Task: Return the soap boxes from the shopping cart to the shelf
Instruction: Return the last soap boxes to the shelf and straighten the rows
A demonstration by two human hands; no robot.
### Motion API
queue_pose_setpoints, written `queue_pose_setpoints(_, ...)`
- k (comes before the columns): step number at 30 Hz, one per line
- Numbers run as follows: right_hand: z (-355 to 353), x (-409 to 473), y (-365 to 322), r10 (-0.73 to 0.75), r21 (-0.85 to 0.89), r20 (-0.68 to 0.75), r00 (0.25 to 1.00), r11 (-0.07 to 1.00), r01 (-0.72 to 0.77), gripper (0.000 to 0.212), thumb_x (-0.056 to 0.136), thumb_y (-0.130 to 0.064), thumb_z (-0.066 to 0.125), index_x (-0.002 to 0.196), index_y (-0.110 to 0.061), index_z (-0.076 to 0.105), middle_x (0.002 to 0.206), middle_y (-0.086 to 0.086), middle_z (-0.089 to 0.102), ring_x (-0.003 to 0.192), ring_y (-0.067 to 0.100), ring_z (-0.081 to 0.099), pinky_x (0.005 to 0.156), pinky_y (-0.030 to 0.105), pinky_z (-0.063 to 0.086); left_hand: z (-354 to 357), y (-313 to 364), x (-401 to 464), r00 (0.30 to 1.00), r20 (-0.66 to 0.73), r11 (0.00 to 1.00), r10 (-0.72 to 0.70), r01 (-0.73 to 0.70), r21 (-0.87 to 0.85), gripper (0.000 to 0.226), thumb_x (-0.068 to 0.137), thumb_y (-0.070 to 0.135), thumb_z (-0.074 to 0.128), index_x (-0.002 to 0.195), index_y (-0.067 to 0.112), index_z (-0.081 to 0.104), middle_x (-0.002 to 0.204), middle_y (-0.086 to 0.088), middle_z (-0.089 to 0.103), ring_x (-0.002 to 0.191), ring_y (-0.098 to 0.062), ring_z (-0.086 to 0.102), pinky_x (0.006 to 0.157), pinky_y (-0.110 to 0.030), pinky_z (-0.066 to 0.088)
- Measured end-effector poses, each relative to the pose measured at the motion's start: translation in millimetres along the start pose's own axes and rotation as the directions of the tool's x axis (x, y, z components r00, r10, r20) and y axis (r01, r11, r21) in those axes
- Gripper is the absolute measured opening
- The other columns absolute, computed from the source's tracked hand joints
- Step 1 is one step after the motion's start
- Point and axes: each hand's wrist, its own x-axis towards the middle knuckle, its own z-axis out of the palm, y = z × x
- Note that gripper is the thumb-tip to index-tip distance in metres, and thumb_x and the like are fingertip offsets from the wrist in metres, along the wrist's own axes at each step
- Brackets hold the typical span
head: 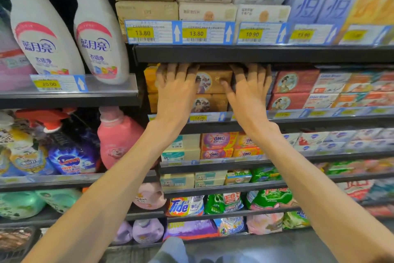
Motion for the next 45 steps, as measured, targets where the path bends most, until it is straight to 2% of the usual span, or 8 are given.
queue_pose_setpoints(4, -1.5, -1.0, 0.2, 0.011, 0.045, 0.012, 1.000, 0.999, -0.011, 0.049, 0.096, -0.049, 0.053, 0.135, -0.019, 0.055, 0.145, 0.015, 0.044, 0.138, 0.040, 0.030, 0.117, 0.058, 0.018, 1.6, -0.9, 2.4, 1.000, 0.013, 0.999, -0.017, 0.017, 0.027, 0.046, 0.085, 0.022, 0.073, 0.130, 0.018, 0.061, 0.139, -0.006, 0.056, 0.135, -0.034, 0.039, 0.112, -0.049, 0.017)
queue_pose_setpoints(10, -2.4, 2.8, 2.3, -0.009, -0.001, 0.020, 1.000, 1.000, 0.009, 0.050, 0.096, -0.052, 0.050, 0.134, -0.019, 0.056, 0.141, 0.017, 0.047, 0.134, 0.041, 0.032, 0.118, 0.057, 0.017, -1.4, 2.2, 0.7, 0.997, 0.057, 0.999, -0.047, 0.048, -0.012, 0.037, 0.092, 0.028, 0.065, 0.128, 0.018, 0.063, 0.136, -0.007, 0.060, 0.133, -0.035, 0.045, 0.111, -0.055, 0.031)
queue_pose_setpoints(22, -5.8, -1.0, 2.9, -0.042, -0.028, 0.011, 0.999, 0.999, 0.042, 0.049, 0.098, -0.049, 0.049, 0.133, -0.016, 0.056, 0.138, 0.016, 0.048, 0.133, 0.038, 0.035, 0.118, 0.056, 0.019, -13.0, 5.3, 2.3, 0.993, 0.105, 0.997, -0.056, 0.061, -0.045, 0.034, 0.094, 0.030, 0.063, 0.126, 0.017, 0.065, 0.137, -0.009, 0.059, 0.136, -0.035, 0.042, 0.111, -0.054, 0.030)
queue_pose_setpoints(25, -10.2, -8.9, 6.7, -0.056, -0.021, -0.044, 0.997, 0.998, 0.056, 0.050, 0.100, -0.050, 0.044, 0.131, -0.012, 0.055, 0.130, 0.018, 0.051, 0.125, 0.036, 0.042, 0.115, 0.055, 0.026, -14.9, 4.7, -2.3, 0.993, 0.104, 0.997, -0.046, 0.053, -0.060, 0.037, 0.094, 0.029, 0.061, 0.129, 0.016, 0.062, 0.138, -0.011, 0.057, 0.134, -0.036, 0.044, 0.108, -0.053, 0.033)
queue_pose_setpoints(30, -24.8, -28.8, 28.3, -0.030, 0.009, -0.051, 0.998, 1.000, 0.030, 0.043, 0.099, -0.042, 0.048, 0.132, -0.014, 0.054, 0.135, 0.014, 0.048, 0.131, 0.033, 0.042, 0.117, 0.051, 0.024, -24.3, 21.1, -12.5, 0.994, 0.007, 0.976, 0.110, -0.107, -0.188, 0.031, 0.099, 0.023, 0.051, 0.128, 0.015, 0.058, 0.129, -0.009, 0.057, 0.122, -0.034, 0.049, 0.103, -0.047, 0.036)
queue_pose_setpoints(35, -44.1, -53.6, 54.1, 0.008, 0.006, -0.065, 0.998, 1.000, -0.008, 0.038, 0.098, -0.034, 0.053, 0.130, -0.015, 0.058, 0.133, 0.007, 0.054, 0.125, 0.029, 0.048, 0.114, 0.049, 0.028, -26.1, 53.6, -14.8, 0.945, 0.012, 0.871, 0.328, -0.297, -0.392, 0.034, 0.097, 0.017, 0.054, 0.130, 0.014, 0.061, 0.129, -0.003, 0.061, 0.120, -0.027, 0.053, 0.100, -0.040, 0.039)
queue_pose_setpoints(40, -53.8, -76.4, 76.5, 0.070, -0.067, 0.030, 0.997, 0.995, -0.067, 0.037, 0.100, -0.032, 0.051, 0.133, -0.015, 0.056, 0.132, 0.003, 0.057, 0.126, 0.022, 0.051, 0.117, 0.050, 0.024, -22.8, 82.4, -24.8, 0.888, 0.120, 0.782, 0.444, -0.319, -0.535, 0.040, 0.092, 0.014, 0.059, 0.132, 0.012, 0.058, 0.130, -0.004, 0.062, 0.120, -0.025, 0.056, 0.101, -0.038, 0.044)
queue_pose_setpoints(45, -59.3, -80.9, 100.3, 0.093, -0.065, 0.106, 0.990, 0.994, -0.086, 0.038, 0.100, -0.029, 0.053, 0.137, -0.017, 0.053, 0.139, -0.002, 0.057, 0.130, 0.014, 0.050, 0.120, 0.049, 0.020, -22.1, 103.1, -26.8, 0.870, 0.203, 0.780, 0.450, -0.272, -0.563, 0.042, 0.094, 0.018, 0.056, 0.136, 0.010, 0.056, 0.133, -0.006, 0.062, 0.124, -0.025, 0.056, 0.104, -0.039, 0.046)
